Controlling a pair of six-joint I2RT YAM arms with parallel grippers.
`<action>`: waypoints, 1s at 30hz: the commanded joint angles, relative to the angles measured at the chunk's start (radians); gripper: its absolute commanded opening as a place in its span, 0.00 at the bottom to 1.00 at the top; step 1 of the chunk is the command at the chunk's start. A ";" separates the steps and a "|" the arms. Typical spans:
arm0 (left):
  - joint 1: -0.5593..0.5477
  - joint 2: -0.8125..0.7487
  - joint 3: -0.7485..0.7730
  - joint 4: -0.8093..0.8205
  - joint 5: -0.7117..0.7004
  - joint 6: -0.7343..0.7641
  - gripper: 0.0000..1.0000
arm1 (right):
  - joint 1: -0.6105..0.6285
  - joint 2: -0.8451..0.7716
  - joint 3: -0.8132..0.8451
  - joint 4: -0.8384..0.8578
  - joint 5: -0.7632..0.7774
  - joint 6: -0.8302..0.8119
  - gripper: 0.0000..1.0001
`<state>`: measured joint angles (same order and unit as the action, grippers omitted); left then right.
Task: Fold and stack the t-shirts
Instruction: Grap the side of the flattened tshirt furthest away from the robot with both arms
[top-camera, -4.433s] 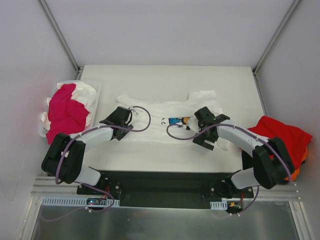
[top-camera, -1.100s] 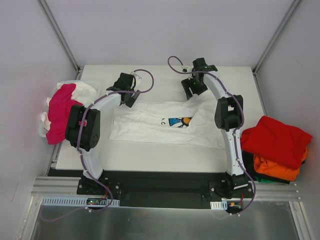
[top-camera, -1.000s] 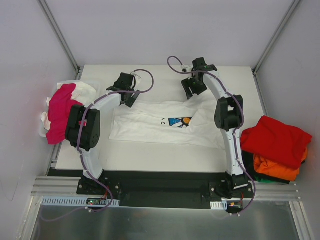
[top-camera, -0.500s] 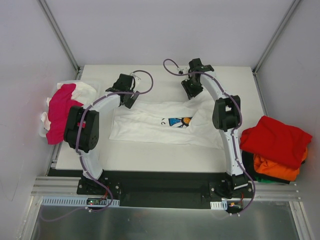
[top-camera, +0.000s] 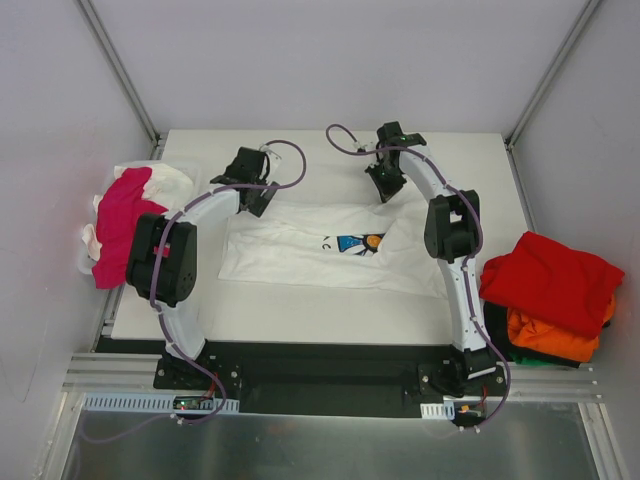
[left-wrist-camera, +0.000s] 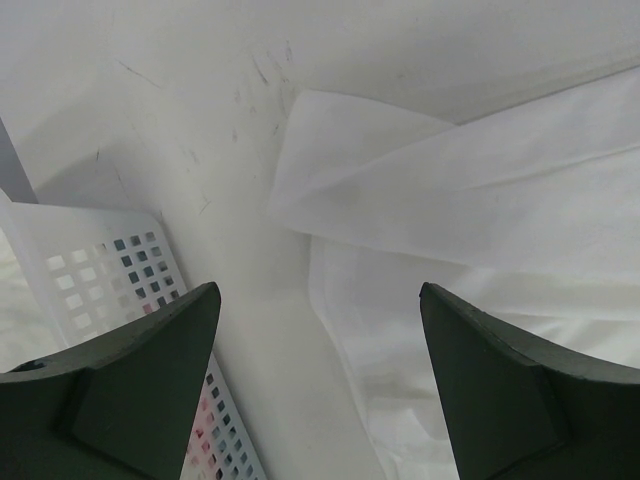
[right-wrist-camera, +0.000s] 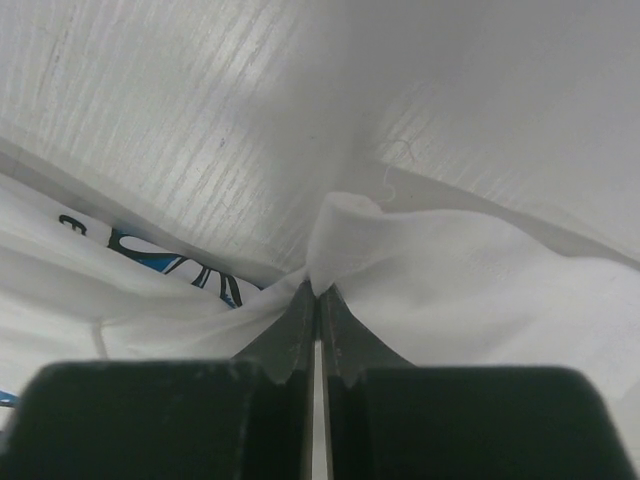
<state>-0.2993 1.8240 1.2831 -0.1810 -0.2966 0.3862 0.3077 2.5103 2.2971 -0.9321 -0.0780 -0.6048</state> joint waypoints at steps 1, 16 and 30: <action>0.008 0.030 0.079 0.002 -0.018 0.045 0.80 | 0.018 -0.059 -0.028 -0.019 0.023 -0.013 0.01; 0.026 0.185 0.232 -0.075 0.083 0.105 0.79 | 0.042 -0.149 -0.131 -0.001 0.058 -0.036 0.01; 0.051 0.224 0.235 -0.184 0.212 0.017 0.67 | 0.042 -0.203 -0.198 0.030 0.070 -0.049 0.01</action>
<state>-0.2661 2.0151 1.4746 -0.2905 -0.1627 0.4538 0.3462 2.4107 2.1258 -0.8871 -0.0151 -0.6365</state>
